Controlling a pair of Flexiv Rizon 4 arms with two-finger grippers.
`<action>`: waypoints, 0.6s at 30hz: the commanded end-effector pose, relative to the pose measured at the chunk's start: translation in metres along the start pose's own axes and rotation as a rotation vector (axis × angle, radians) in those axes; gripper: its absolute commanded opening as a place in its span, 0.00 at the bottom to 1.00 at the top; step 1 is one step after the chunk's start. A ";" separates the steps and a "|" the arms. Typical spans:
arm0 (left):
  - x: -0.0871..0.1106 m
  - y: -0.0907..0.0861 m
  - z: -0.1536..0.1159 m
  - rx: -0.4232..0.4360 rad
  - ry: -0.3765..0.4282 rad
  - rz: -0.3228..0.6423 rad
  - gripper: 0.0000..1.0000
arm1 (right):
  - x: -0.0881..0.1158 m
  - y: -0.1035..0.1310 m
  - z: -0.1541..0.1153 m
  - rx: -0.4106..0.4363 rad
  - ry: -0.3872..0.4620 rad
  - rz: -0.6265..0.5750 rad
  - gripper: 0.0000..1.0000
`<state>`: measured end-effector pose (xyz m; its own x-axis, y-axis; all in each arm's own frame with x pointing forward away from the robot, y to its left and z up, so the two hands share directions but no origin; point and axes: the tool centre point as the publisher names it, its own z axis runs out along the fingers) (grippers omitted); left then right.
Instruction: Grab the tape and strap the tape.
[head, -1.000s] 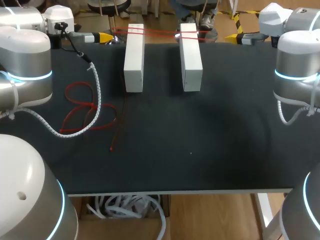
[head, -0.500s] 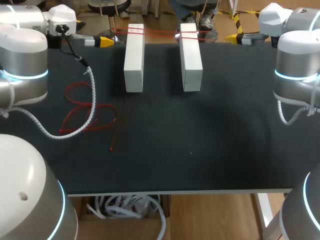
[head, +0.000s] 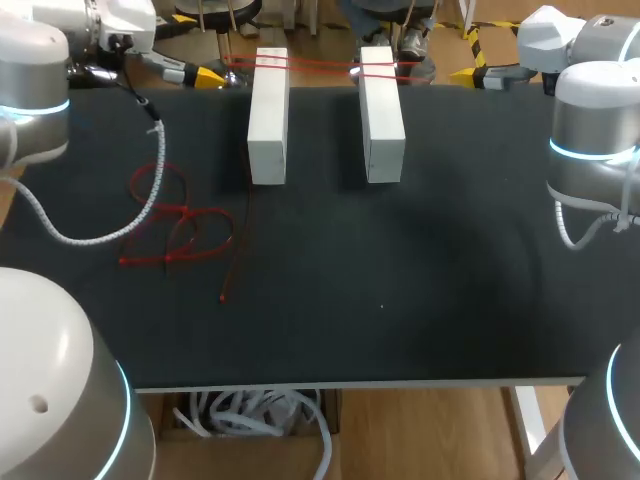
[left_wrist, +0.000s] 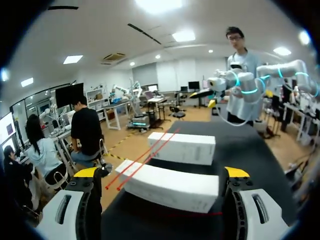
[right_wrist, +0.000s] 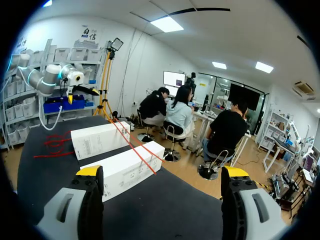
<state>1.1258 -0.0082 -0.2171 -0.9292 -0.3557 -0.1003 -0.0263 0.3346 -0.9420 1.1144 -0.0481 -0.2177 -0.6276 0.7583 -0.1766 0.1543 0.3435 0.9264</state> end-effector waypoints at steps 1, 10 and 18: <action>-0.005 0.004 0.001 0.013 0.068 0.002 1.00 | -0.001 0.000 -0.001 0.002 0.004 0.000 1.00; -0.008 0.006 0.000 -0.002 0.059 0.006 1.00 | -0.001 0.000 -0.001 0.002 0.004 0.000 1.00; -0.033 0.010 0.011 0.003 0.084 0.050 1.00 | -0.001 0.000 -0.001 0.002 0.004 0.000 1.00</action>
<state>1.1447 -0.0025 -0.2203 -0.9485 -0.2908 -0.1253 0.0129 0.3600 -0.9328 1.1144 -0.0481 -0.2177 -0.6276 0.7582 -0.1766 0.1542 0.3434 0.9264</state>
